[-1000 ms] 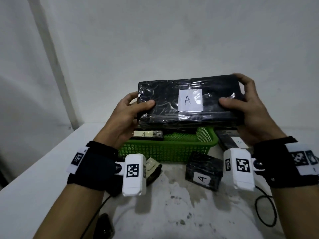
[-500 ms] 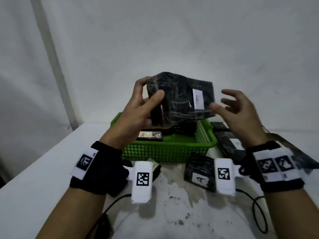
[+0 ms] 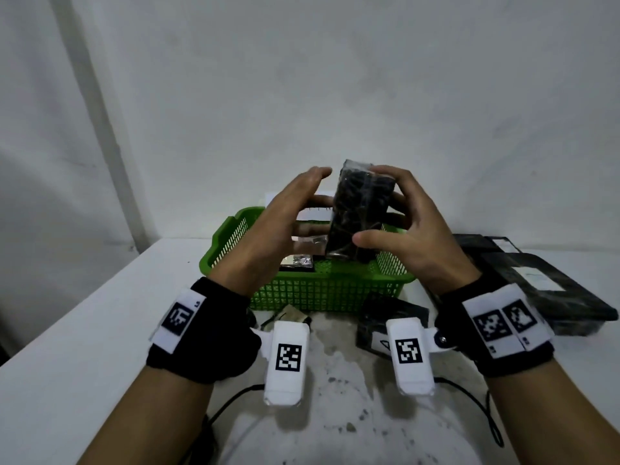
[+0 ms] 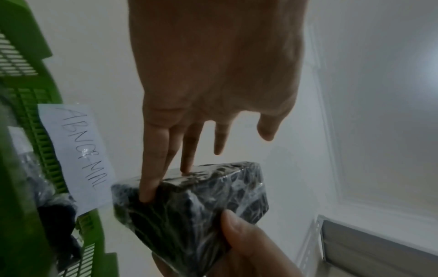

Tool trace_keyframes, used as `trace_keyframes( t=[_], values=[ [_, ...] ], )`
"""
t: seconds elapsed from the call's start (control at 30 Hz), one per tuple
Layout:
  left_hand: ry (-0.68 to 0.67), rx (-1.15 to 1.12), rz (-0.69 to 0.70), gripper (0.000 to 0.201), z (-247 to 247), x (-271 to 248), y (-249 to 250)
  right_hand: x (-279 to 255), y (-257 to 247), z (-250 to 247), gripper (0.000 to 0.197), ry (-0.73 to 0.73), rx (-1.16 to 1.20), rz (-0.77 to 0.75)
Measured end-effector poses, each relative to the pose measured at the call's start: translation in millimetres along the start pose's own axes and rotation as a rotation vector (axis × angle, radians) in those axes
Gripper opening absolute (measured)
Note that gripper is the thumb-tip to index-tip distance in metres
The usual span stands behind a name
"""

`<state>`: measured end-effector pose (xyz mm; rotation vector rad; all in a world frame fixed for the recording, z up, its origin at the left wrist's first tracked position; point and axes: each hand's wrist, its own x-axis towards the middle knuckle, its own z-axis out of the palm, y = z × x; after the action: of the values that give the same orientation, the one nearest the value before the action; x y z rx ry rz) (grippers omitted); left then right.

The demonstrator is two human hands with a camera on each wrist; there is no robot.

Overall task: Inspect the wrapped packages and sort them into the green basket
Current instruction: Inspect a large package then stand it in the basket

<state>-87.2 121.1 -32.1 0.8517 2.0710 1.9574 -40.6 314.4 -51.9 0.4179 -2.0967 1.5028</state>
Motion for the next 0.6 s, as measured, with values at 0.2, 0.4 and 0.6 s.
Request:
trace_keyframes(
  t=[0.2,0.4,0.6],
  values=[
    [-0.064,0.047,-0.226,0.083,-4.0,-0.1,-2.6,-1.5,-5.2,7.4,0.086,-0.074,-0.079,-0.1],
    [-0.087,-0.011,-0.167,0.079,-10.6,2.6,-10.5,-2.2,-3.0,5.2,0.084,-0.134,0.217,0.075],
    [-0.166,-0.063,-0.106,0.085,-4.9,5.5,-17.1,5.4,-3.4,-0.5,0.094,0.01,0.278,0.332]
  ],
)
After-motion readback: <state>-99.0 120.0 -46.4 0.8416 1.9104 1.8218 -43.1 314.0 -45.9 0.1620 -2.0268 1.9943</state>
